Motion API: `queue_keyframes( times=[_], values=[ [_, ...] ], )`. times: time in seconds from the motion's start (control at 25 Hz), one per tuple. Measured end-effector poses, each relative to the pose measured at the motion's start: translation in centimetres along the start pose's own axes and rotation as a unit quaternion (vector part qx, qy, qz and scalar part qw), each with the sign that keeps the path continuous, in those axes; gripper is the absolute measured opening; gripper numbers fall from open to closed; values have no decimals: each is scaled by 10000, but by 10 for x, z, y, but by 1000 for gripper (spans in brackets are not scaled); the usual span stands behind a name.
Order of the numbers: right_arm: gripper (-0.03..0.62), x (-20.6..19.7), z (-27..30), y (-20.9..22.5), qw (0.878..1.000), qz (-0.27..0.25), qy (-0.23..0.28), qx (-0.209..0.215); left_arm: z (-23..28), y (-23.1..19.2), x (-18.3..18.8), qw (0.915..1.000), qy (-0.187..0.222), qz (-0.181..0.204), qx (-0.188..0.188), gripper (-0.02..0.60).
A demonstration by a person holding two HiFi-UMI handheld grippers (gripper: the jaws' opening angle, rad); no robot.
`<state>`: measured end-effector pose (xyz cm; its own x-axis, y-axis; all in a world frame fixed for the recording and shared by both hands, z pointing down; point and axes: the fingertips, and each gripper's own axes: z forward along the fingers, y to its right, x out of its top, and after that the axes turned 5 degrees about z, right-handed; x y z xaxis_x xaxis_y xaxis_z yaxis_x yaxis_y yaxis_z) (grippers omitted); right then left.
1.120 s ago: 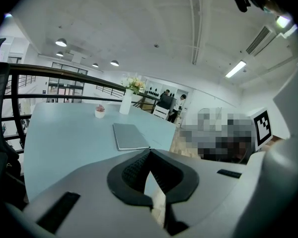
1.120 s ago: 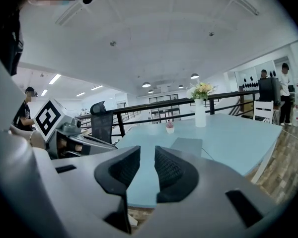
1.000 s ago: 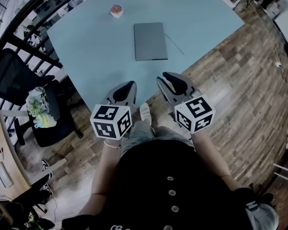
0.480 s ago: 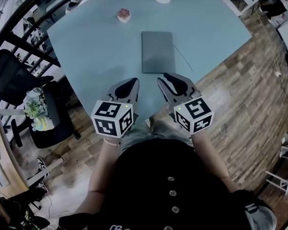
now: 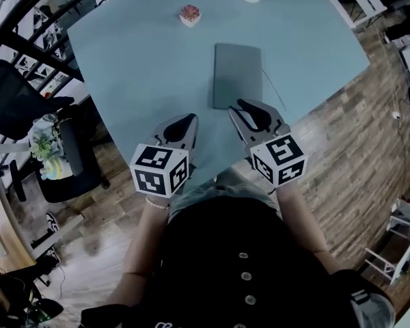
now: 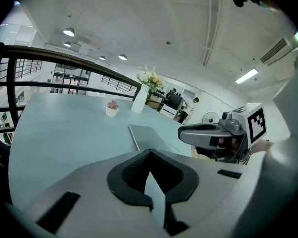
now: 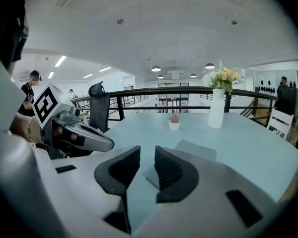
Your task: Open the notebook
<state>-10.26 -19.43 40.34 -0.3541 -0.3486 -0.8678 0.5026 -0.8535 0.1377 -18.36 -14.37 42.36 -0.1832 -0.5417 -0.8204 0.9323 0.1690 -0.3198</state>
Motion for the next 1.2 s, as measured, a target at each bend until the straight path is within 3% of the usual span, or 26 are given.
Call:
queue_keyframes(
  times=[0.56, 0.8, 1.2],
  values=[
    [92, -22, 45, 6, 9926, -907, -802, 31, 15, -33, -18, 9996, -75, -254, 20, 17],
    [89, -43, 69, 0, 9880, -964, -1195, 168, 26, -40, -26, 9991, -161, -400, 19, 17],
    [83, -75, 89, -3, 9701, -1563, -1845, 221, 40, -46, -37, 9983, -239, -541, -8, 17]
  ],
)
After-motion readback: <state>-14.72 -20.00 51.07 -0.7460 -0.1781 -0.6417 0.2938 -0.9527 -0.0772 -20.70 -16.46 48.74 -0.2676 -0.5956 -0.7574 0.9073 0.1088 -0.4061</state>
